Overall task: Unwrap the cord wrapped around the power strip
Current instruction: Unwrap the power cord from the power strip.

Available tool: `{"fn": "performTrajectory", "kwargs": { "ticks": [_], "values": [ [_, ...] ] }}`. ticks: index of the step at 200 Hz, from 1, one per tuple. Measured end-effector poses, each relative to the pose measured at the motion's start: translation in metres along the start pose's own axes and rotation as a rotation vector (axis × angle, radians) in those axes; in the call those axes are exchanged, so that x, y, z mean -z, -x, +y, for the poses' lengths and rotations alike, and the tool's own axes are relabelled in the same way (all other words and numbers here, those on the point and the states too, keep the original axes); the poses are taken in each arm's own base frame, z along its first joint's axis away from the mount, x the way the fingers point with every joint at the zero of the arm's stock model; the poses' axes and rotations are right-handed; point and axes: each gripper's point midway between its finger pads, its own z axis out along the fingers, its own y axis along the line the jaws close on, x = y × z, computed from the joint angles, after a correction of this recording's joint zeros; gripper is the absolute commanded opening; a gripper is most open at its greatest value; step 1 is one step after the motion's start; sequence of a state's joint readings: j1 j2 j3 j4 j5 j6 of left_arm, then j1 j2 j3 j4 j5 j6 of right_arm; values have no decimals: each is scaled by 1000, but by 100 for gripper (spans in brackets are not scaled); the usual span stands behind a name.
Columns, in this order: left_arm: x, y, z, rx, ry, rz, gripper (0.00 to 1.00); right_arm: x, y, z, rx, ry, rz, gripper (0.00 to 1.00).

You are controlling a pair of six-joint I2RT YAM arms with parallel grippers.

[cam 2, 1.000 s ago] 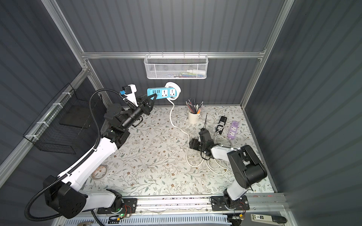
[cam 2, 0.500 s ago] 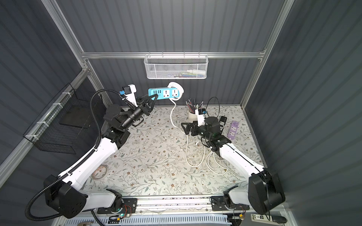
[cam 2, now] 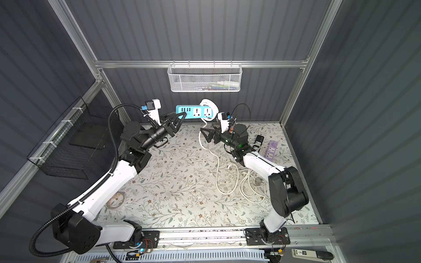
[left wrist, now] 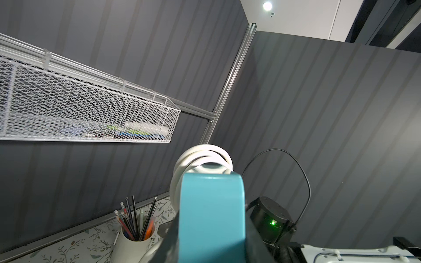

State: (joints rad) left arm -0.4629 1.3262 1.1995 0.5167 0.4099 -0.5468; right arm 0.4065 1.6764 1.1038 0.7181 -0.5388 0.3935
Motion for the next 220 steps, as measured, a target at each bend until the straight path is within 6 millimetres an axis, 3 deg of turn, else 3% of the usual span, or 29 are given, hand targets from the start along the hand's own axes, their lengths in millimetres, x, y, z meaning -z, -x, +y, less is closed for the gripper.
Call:
{"fn": "performTrajectory", "kwargs": {
  "ticks": [78, 90, 168, 220],
  "values": [
    [-2, -1, -1, 29, -17, -1, 0, -15, 3, -2, -44, 83, -85, 18],
    [-2, 1, -2, 31, -21, -7, 0, -15, 4, -1, -44, 89, -91, 0],
    [-1, -2, -2, 41, -27, -12, 0, -14, 11, -8, -69, 77, -100, 0],
    [4, -17, 2, 88, -32, 6, 0, -15, 52, -24, -43, 54, -136, 0]
  ]
}}
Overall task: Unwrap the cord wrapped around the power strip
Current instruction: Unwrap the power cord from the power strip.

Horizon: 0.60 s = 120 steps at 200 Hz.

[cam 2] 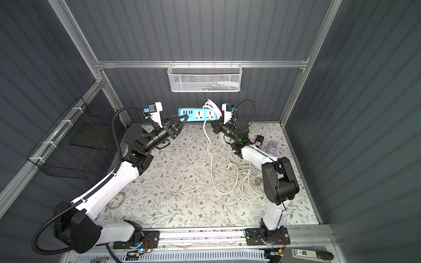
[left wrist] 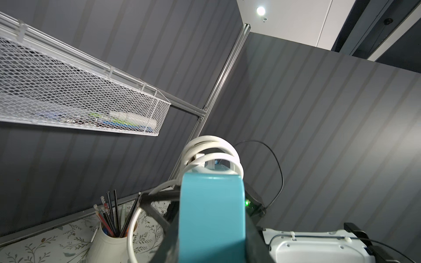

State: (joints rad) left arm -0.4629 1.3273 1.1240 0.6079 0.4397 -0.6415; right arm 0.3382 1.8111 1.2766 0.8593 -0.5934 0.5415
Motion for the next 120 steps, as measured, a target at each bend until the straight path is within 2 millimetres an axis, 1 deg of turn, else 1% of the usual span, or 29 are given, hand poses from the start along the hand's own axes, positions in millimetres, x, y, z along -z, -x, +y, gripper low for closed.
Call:
{"fn": "performTrajectory", "kwargs": {
  "ticks": [34, 53, 69, 93, 120],
  "values": [
    [6, -20, 11, 34, 25, 33, 0, 4, 24, -10, 29, -16, -18, 0],
    [8, -31, 18, 55, 43, 54, 0, 12, 32, -15, 46, -32, -10, 0],
    [10, -38, 23, 65, 58, 67, 0, 19, 41, -14, 70, -47, -3, 0],
    [10, -40, 27, 70, 77, 69, 0, 32, 61, -1, 124, -53, -1, 0],
    [11, -40, 32, 62, 103, 64, 0, 50, 87, 26, 198, -48, -21, 0]
  ]
}}
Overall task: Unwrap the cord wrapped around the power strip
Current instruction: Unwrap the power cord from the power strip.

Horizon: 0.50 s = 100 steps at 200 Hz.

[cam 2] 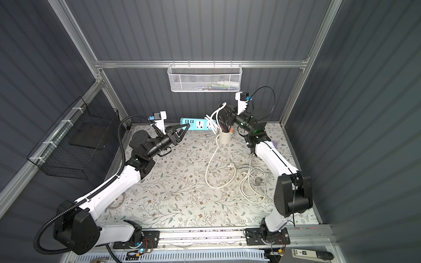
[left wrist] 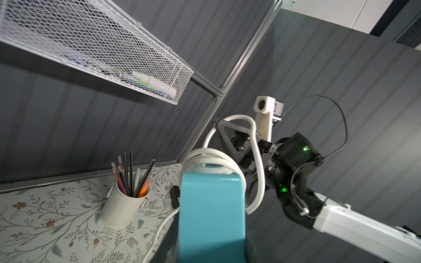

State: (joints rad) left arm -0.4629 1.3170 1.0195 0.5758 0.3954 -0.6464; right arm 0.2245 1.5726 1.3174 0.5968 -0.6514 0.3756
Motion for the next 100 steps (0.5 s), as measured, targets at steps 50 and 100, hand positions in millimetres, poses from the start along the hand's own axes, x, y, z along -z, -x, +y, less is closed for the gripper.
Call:
{"fn": "performTrajectory", "kwargs": {
  "ticks": [50, 100],
  "values": [
    [0, 2, 8, -52, 47, -9, 0, 42, 3, 32, 22, -11, 35, 0],
    [-6, 25, 3, -120, 65, -51, 0, 73, -58, 38, -98, -51, 180, 0]
  ]
}}
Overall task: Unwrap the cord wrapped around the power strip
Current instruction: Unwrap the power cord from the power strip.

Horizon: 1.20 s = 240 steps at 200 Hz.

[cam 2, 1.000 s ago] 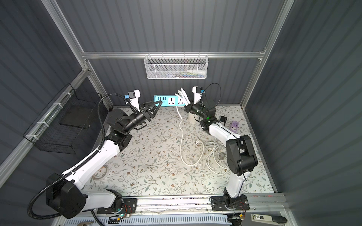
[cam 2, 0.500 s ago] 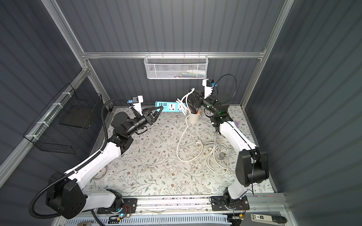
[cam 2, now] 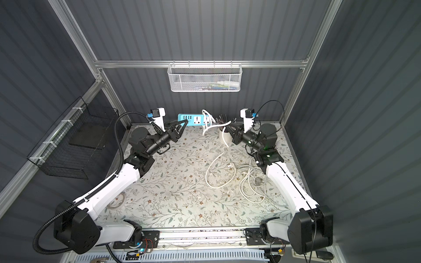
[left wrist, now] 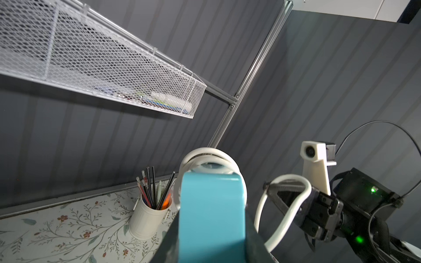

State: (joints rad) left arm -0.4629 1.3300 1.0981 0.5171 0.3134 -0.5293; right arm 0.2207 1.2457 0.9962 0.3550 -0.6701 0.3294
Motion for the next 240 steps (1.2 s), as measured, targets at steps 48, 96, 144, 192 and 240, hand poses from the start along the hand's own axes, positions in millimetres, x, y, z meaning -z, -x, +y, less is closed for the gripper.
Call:
{"fn": "performTrajectory", "kwargs": {
  "ticks": [48, 96, 144, 192, 240],
  "values": [
    [-10, 11, -2, -11, -17, -29, 0, -16, -59, 10, -87, 35, 138, 0],
    [-12, 12, -5, 43, -55, -35, 0, -60, -143, -17, -213, 17, 297, 0],
    [-11, 17, -20, 92, -124, -54, 0, -100, -177, -49, -294, -22, 346, 0],
    [-10, -10, -28, 173, -160, -15, 0, -137, -133, -68, -258, -31, 252, 0],
    [-14, -38, -51, 250, -227, 28, 0, -155, -85, -88, -217, -43, 166, 0]
  ]
}}
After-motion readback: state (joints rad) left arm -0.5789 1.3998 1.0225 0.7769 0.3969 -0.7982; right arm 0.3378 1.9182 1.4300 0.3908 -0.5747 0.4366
